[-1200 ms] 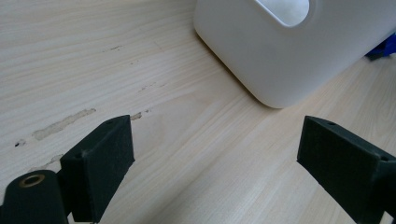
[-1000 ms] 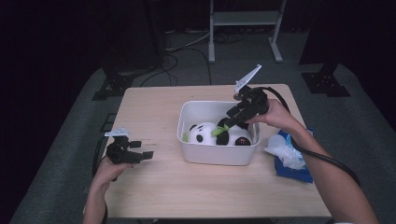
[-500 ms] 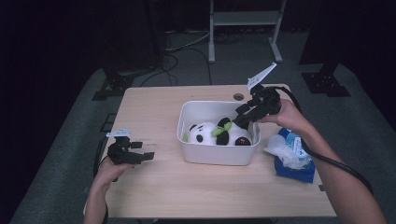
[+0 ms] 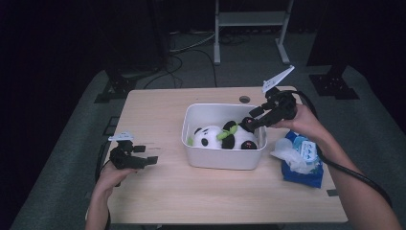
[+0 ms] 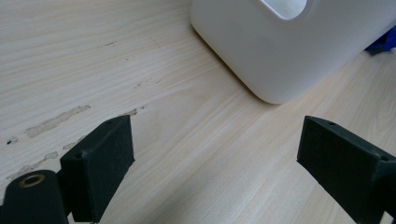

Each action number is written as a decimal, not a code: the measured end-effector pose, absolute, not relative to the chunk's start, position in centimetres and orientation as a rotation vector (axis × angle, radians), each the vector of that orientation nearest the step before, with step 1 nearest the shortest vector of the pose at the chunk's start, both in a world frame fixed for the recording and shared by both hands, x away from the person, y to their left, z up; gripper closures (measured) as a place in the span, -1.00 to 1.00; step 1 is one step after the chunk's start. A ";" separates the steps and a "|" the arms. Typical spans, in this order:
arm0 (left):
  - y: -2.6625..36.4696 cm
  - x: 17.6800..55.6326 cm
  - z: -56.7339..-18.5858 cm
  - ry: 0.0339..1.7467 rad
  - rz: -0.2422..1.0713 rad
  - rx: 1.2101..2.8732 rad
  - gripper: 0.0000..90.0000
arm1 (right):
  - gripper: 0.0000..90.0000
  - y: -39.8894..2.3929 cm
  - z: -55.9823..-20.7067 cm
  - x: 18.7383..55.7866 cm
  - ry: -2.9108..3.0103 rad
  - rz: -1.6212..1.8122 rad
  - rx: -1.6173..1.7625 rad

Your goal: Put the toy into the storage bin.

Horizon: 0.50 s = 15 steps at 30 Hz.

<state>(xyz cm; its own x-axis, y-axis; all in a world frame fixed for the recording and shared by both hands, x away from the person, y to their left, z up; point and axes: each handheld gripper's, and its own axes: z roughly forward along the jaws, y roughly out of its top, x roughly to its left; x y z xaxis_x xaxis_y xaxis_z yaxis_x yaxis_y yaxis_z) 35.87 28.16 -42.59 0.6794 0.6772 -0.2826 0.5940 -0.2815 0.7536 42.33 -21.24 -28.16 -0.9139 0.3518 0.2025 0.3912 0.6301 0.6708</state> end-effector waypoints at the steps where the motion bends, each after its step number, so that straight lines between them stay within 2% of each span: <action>1: 28.2 35.9 -42.6 0.984 0.112 1.979 -0.79 | -0.23 -21.4 -28.1 42.2 -2.788 -1.170 -0.645; 15: 28.3 35.9 -42.7 0.991 0.112 1.983 -0.79 | -0.27 -23.7 -28.4 41.3 -2.793 -1.187 -0.708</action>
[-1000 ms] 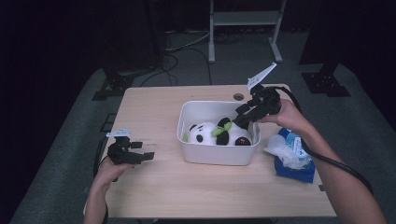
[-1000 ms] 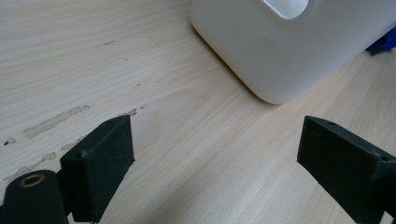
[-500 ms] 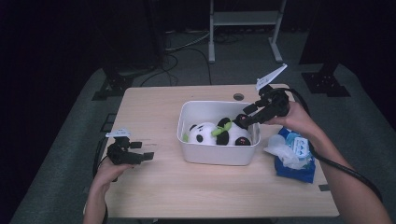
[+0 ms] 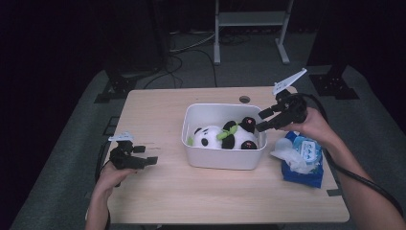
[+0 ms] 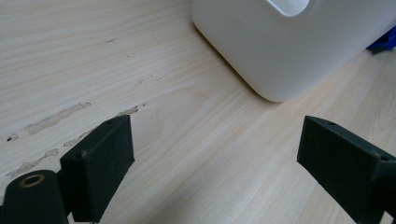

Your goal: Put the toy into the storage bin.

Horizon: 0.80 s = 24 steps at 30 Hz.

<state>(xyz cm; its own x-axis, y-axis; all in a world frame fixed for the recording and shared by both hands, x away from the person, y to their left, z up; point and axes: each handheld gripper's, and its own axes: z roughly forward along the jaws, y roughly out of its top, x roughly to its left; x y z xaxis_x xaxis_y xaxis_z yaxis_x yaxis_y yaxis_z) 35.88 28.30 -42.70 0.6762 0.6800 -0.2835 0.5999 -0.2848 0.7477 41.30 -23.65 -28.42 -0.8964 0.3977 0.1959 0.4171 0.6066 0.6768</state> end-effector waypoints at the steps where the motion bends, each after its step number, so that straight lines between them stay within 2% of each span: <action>1: 28.3 35.9 -42.7 0.988 0.108 1.978 -0.79 | -0.27 -23.8 -28.4 41.2 -2.792 -1.191 -0.713; 24: 28.2 35.8 -42.5 0.978 0.116 1.980 -0.79 | -0.27 -27.0 -30.6 39.4 -2.758 -1.218 -0.831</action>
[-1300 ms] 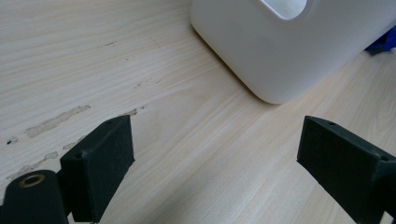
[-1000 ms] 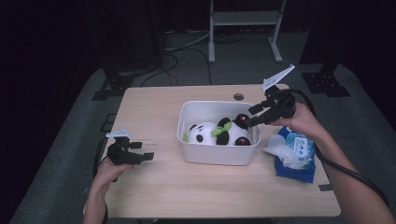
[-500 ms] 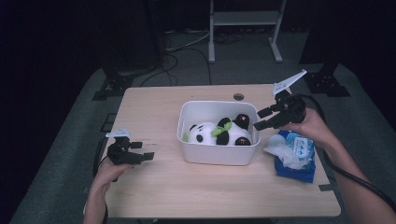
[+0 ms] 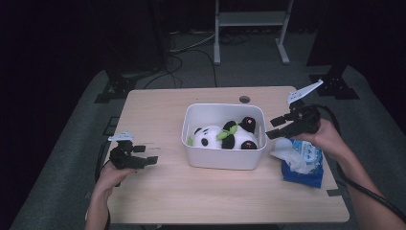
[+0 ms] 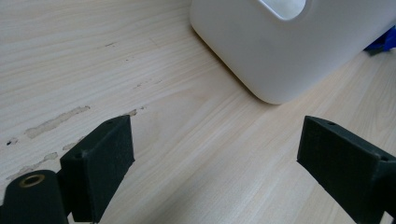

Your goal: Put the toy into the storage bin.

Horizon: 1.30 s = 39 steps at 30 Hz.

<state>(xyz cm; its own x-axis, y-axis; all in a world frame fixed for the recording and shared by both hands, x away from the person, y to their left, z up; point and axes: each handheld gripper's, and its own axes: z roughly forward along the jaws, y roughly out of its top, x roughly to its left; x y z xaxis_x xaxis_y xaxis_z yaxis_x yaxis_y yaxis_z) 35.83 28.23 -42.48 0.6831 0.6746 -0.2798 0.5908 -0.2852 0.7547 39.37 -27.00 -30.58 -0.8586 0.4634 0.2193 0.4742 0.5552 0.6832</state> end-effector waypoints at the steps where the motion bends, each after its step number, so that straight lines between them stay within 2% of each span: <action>1: 28.2 35.8 -42.5 0.980 0.115 1.977 -0.79 | -0.27 -27.1 -30.8 39.3 -2.747 -1.225 -0.830; 39: 27.4 35.7 -42.0 0.949 0.128 1.998 -0.79 | -0.30 -30.4 -37.6 35.5 -2.630 -1.250 -0.998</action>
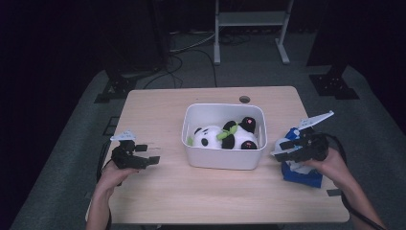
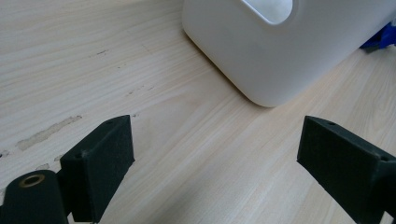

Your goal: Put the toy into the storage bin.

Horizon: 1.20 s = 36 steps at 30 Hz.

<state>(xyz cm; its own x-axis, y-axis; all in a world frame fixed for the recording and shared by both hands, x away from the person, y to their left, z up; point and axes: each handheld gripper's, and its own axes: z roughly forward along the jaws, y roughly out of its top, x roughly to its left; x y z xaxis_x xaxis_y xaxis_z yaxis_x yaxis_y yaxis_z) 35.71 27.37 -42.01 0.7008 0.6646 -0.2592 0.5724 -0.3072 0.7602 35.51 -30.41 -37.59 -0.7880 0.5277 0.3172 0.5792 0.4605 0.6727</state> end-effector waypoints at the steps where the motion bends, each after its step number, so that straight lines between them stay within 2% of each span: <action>1: 27.3 35.7 -42.0 0.950 0.128 1.998 -0.79 | -0.30 -30.5 -37.8 35.4 -2.627 -1.255 -1.000; 36: 27.3 35.7 -42.2 0.949 0.123 2.005 -0.79 | -0.30 -31.1 -39.7 33.9 -2.612 -1.243 -1.029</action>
<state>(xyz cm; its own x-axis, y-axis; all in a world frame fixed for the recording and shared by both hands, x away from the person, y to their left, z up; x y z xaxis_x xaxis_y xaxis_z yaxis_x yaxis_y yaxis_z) 35.75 27.26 -42.20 0.7020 0.6632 -0.2595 0.5749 -0.3127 0.7561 33.85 -31.05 -39.74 -0.7729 0.5407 0.3320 0.5987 0.4480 0.6640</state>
